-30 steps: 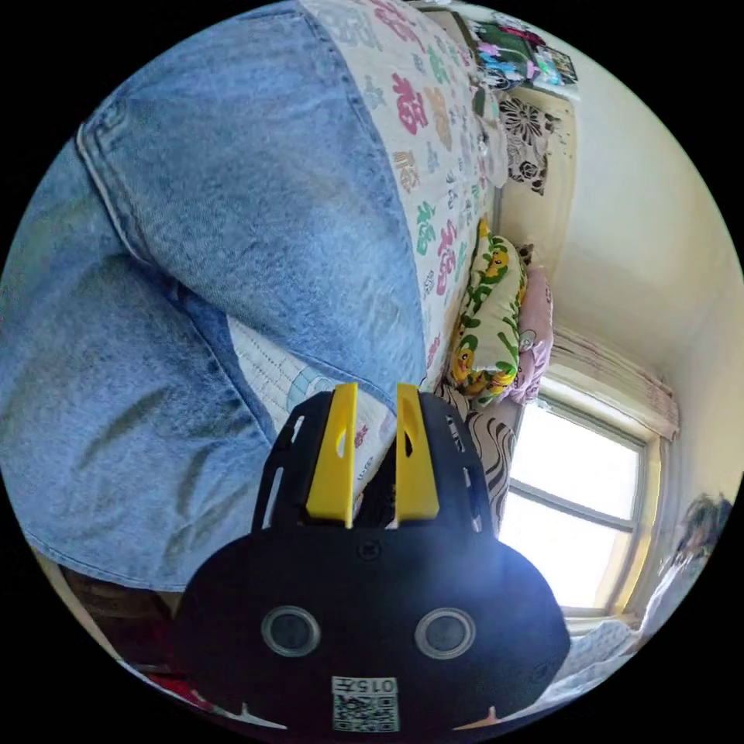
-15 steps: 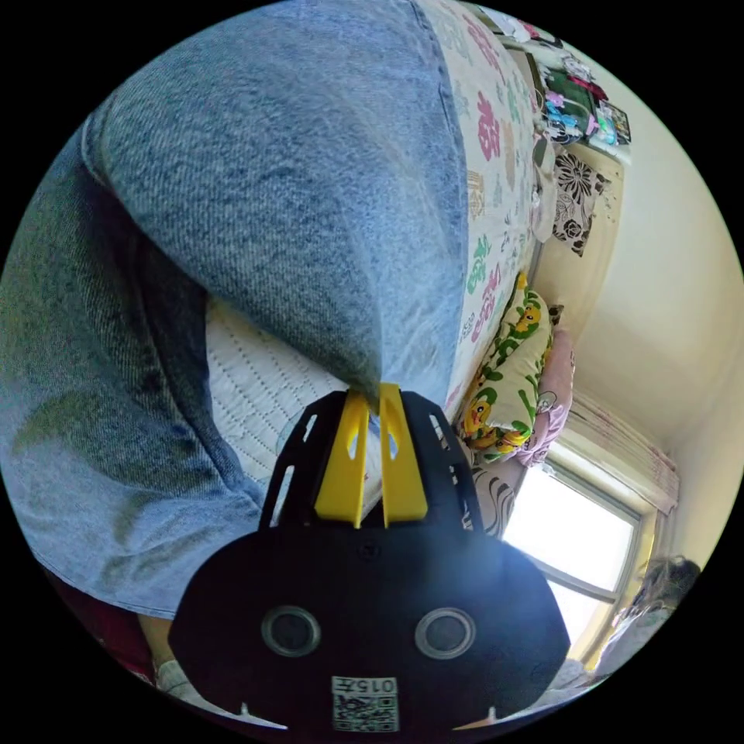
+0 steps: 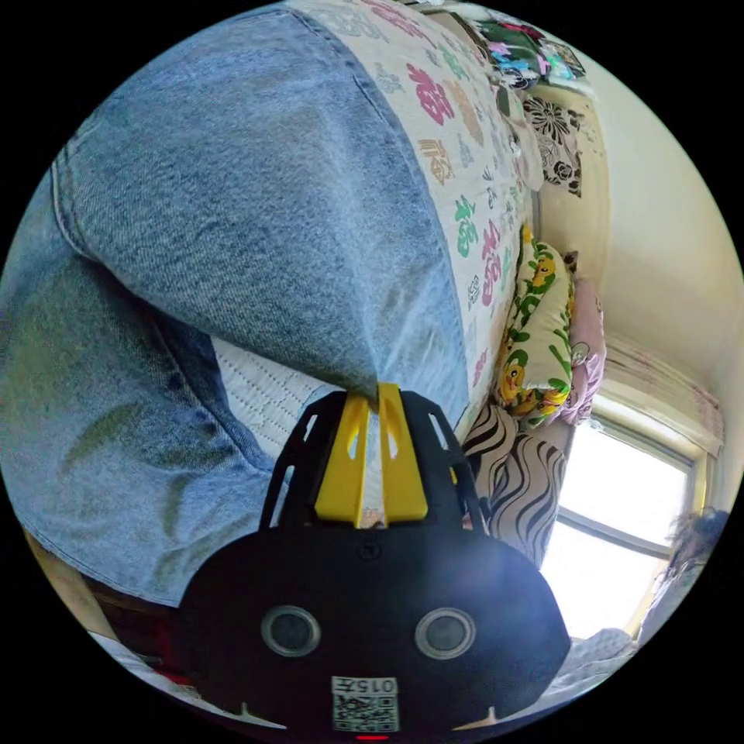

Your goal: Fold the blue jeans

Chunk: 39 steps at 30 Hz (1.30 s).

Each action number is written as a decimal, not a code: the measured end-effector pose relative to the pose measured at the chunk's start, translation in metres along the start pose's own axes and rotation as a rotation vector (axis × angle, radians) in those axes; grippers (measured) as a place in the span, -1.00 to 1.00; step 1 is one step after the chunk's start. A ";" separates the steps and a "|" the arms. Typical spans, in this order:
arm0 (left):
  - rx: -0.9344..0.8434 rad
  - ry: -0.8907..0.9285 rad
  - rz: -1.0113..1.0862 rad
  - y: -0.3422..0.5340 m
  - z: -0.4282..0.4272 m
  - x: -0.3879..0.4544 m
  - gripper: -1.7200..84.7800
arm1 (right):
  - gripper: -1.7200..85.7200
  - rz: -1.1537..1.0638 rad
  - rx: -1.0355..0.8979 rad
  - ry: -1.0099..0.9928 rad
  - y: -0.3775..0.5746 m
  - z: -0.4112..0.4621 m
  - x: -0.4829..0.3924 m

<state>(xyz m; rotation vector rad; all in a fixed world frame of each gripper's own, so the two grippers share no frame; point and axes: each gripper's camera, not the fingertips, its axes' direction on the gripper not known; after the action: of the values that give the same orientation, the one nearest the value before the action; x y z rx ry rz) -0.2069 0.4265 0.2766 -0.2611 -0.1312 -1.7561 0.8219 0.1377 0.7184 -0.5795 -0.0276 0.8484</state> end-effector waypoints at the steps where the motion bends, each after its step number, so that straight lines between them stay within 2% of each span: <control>1: -0.024 0.007 -0.009 0.001 0.008 -0.001 -0.88 | -0.93 0.001 -0.018 -0.002 0.001 -0.002 0.001; 3: -0.109 0.019 -0.045 0.005 0.021 -0.003 -0.83 | -0.88 -0.052 -0.022 -0.020 0.010 -0.012 -0.004; 6: -0.215 0.000 0.086 0.033 0.034 0.014 -0.81 | -0.84 -0.198 -0.063 0.006 0.047 -0.028 -0.015; 8: -0.364 0.002 0.209 0.060 0.052 0.027 -0.82 | -0.84 -0.273 -0.067 0.031 0.081 -0.038 -0.015; 10: -0.613 -0.045 0.362 0.104 0.090 0.041 -0.81 | -0.83 -0.324 -0.062 0.000 0.129 -0.049 -0.002; 11: -0.668 -0.063 0.401 0.116 0.101 0.044 -0.81 | -0.84 -0.323 -0.065 -0.021 0.140 -0.051 0.004; 13: -0.816 -0.177 0.548 0.154 0.141 0.052 -0.81 | -0.85 -0.245 -0.046 -0.051 0.183 -0.059 0.032; 16: -0.839 -0.276 0.636 0.176 0.173 0.060 -0.83 | -0.86 -0.106 -0.016 0.004 0.232 -0.062 0.070; 17: -0.865 -0.249 0.624 0.179 0.178 0.061 -0.83 | -0.86 -0.075 -0.019 0.011 0.240 -0.062 0.078; 19: -1.045 -0.072 0.602 0.196 0.194 0.068 -0.82 | -0.76 0.056 -0.014 -0.034 0.265 -0.062 0.108; 22: -1.204 -0.087 0.682 0.220 0.199 0.069 -0.79 | -0.71 0.161 0.013 -0.033 0.286 -0.063 0.135; 26: -1.228 -0.096 0.661 0.228 0.188 0.063 -0.79 | -0.69 0.175 -0.007 -0.013 0.294 -0.059 0.146; 28: -1.206 -0.107 0.646 0.224 0.179 0.061 -0.81 | -0.65 0.198 -0.029 -0.128 0.295 -0.056 0.154; 30: -1.206 -0.163 0.673 0.228 0.174 0.060 -0.81 | -0.63 0.199 -0.042 -0.152 0.298 -0.058 0.151; 35: -1.153 -0.284 0.934 0.256 0.147 0.076 -0.77 | -0.57 0.078 -0.108 0.166 0.295 -0.056 0.108; 37: -1.107 -0.309 1.020 0.266 0.125 0.081 -0.77 | -0.76 0.064 -0.084 0.381 0.296 -0.050 0.099; 39: -1.078 -0.290 1.009 0.262 0.104 0.080 -0.79 | -0.88 0.080 -0.058 0.451 0.304 -0.049 0.103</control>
<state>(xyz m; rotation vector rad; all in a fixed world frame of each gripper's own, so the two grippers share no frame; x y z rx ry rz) 0.0455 0.3217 0.3821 -1.1342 0.6631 -0.6218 0.6905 0.3455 0.5067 -0.8204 0.3843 0.7807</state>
